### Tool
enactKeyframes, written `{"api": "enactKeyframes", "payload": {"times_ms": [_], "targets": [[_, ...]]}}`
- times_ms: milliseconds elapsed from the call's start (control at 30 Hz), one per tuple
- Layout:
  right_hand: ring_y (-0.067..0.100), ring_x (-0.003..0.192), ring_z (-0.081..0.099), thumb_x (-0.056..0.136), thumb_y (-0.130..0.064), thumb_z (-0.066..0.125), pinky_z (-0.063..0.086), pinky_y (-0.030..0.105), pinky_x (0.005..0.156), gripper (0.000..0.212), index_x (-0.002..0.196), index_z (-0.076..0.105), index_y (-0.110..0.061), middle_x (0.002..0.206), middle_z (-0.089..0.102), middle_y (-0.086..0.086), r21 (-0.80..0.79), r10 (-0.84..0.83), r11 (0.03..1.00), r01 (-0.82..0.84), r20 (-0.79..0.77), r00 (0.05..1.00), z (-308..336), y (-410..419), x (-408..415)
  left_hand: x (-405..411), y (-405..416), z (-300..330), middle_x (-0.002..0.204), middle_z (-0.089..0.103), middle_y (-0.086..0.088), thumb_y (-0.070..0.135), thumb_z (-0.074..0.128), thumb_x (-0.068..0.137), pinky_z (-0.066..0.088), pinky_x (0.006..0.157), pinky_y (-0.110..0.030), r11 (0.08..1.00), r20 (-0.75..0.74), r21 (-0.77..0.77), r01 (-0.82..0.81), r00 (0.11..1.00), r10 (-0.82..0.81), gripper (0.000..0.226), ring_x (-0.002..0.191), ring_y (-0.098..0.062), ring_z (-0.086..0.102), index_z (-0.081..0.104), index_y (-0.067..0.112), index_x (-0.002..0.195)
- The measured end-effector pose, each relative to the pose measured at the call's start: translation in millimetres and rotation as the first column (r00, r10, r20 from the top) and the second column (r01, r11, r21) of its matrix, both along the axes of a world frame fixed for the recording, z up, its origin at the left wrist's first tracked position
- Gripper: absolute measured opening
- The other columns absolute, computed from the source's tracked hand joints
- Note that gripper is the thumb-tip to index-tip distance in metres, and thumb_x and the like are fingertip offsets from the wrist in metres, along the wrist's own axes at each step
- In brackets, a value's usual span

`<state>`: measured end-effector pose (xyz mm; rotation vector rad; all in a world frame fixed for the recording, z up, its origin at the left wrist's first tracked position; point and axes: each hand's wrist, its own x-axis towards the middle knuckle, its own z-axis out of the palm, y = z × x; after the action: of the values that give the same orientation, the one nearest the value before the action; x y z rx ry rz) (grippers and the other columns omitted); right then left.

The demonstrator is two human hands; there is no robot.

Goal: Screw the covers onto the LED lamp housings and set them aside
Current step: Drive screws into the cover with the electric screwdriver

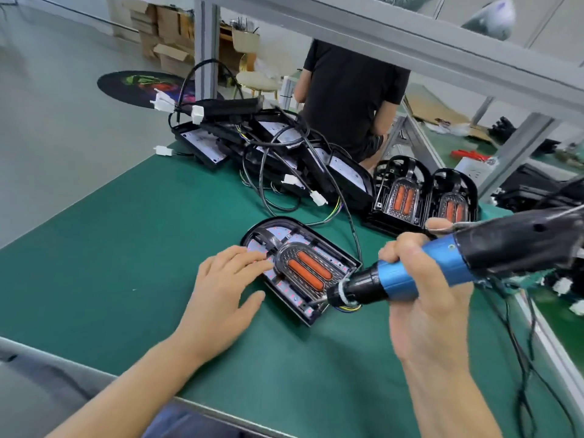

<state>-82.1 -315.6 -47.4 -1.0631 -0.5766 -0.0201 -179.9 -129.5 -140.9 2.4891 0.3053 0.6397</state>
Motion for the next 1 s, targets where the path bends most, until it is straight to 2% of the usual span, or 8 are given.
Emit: {"api": "enactKeyframes", "payload": {"times_ms": [100, 167, 300, 500, 700, 800, 900, 1000], "targets": [[0.015, 0.068, 0.053, 0.073, -0.01, 0.069, 0.05, 0.024, 0.069, 0.035, 0.098, 0.053, -0.029, 0.07, 0.057, -0.006, -0.038, 0.007, 0.999, -0.007, 0.006, 1.0, -4.4, 6.2, 0.0, 3.6, 1.1, -4.9, 0.133, 0.052, 0.015, 0.03, 0.05, 0.084, 0.009, 0.107, -0.022, 0.999, -0.024, -0.011, 0.031, 0.999, -0.031, 0.042, 0.135, -0.013, 0.032, 0.061, 0.026, 0.125], [0.015, 0.068, 0.053, 0.075, -0.005, 0.067, 0.05, 0.024, 0.069, 0.036, 0.098, 0.053, -0.029, 0.07, 0.056, -0.005, -0.058, 0.015, 0.998, -0.014, 0.017, 1.0, -5.2, 7.6, 1.1, 3.8, 3.2, -8.7, 0.134, 0.051, 0.015, 0.027, 0.05, 0.087, 0.007, 0.106, -0.019, 0.999, -0.023, 0.001, 0.044, 0.999, -0.044, 0.039, 0.136, -0.013, 0.03, 0.061, 0.027, 0.125], [0.015, 0.068, 0.054, 0.079, -0.001, 0.061, 0.05, 0.023, 0.069, 0.034, 0.099, 0.051, -0.026, 0.07, 0.056, -0.005, -0.07, 0.011, 0.998, -0.009, 0.029, 1.0, -5.9, 9.5, 0.2, 3.1, 3.2, -9.5, 0.132, 0.054, 0.013, 0.022, 0.048, 0.086, 0.013, 0.107, -0.026, 0.999, -0.021, 0.002, 0.048, 0.999, -0.048, 0.039, 0.134, -0.017, 0.035, 0.063, 0.024, 0.122], [0.014, 0.068, 0.054, 0.079, -0.002, 0.061, 0.05, 0.023, 0.071, 0.034, 0.1, 0.051, -0.026, 0.069, 0.056, -0.007, -0.066, 0.03, 0.997, -0.028, 0.024, 0.999, -4.6, 11.1, -0.7, 3.4, 2.8, -9.4, 0.129, 0.057, 0.011, 0.015, 0.049, 0.09, 0.018, 0.106, -0.03, 0.999, -0.005, 0.007, 0.039, 0.999, -0.039, 0.035, 0.131, -0.021, 0.039, 0.065, 0.023, 0.12], [0.017, 0.072, 0.053, 0.073, -0.009, 0.07, 0.049, 0.025, 0.073, 0.038, 0.101, 0.049, -0.024, 0.067, 0.057, -0.006, -0.094, 0.048, 0.995, -0.046, 0.029, 0.998, -2.5, 14.1, -2.5, 3.9, 3.3, -10.5, 0.129, 0.057, 0.01, 0.006, 0.058, 0.09, 0.016, 0.107, -0.028, 0.999, -0.01, 0.016, 0.037, 0.999, -0.036, 0.035, 0.132, -0.02, 0.038, 0.065, 0.023, 0.121], [0.017, 0.071, 0.053, 0.072, -0.005, 0.07, 0.048, 0.025, 0.071, 0.039, 0.099, 0.049, -0.023, 0.067, 0.057, -0.006, -0.107, 0.042, 0.994, -0.039, 0.031, 0.999, -2.0, 15.6, -3.2, 3.6, 3.6, -11.2, 0.13, 0.057, 0.011, 0.008, 0.056, 0.091, 0.017, 0.107, -0.029, 0.999, -0.015, 0.017, 0.037, 0.999, -0.037, 0.035, 0.132, -0.02, 0.038, 0.064, 0.024, 0.121], [0.018, 0.071, 0.052, 0.07, -0.008, 0.072, 0.048, 0.026, 0.071, 0.034, 0.09, 0.057, -0.03, 0.07, 0.055, -0.002, -0.13, 0.03, 0.991, -0.025, 0.036, 0.999, -1.4, 17.7, -3.6, 4.0, 3.9, -11.8, 0.131, 0.055, 0.012, 0.008, 0.056, 0.092, 0.015, 0.108, -0.027, 0.999, -0.018, 0.014, 0.036, 0.999, -0.036, 0.036, 0.134, -0.018, 0.036, 0.063, 0.025, 0.122], [0.018, 0.07, 0.05, 0.075, -0.003, 0.066, 0.046, 0.031, 0.072, 0.033, 0.074, 0.064, -0.036, 0.073, 0.052, 0.0, -0.171, 0.042, 0.985, -0.029, 0.074, 0.996, -0.8, 18.5, -5.0, 3.8, 4.1, -12.3, 0.131, 0.054, 0.014, 0.009, 0.055, 0.092, 0.013, 0.108, -0.024, 0.999, -0.018, 0.013, 0.034, 0.999, -0.033, 0.036, 0.134, -0.016, 0.034, 0.063, 0.026, 0.123]]}}
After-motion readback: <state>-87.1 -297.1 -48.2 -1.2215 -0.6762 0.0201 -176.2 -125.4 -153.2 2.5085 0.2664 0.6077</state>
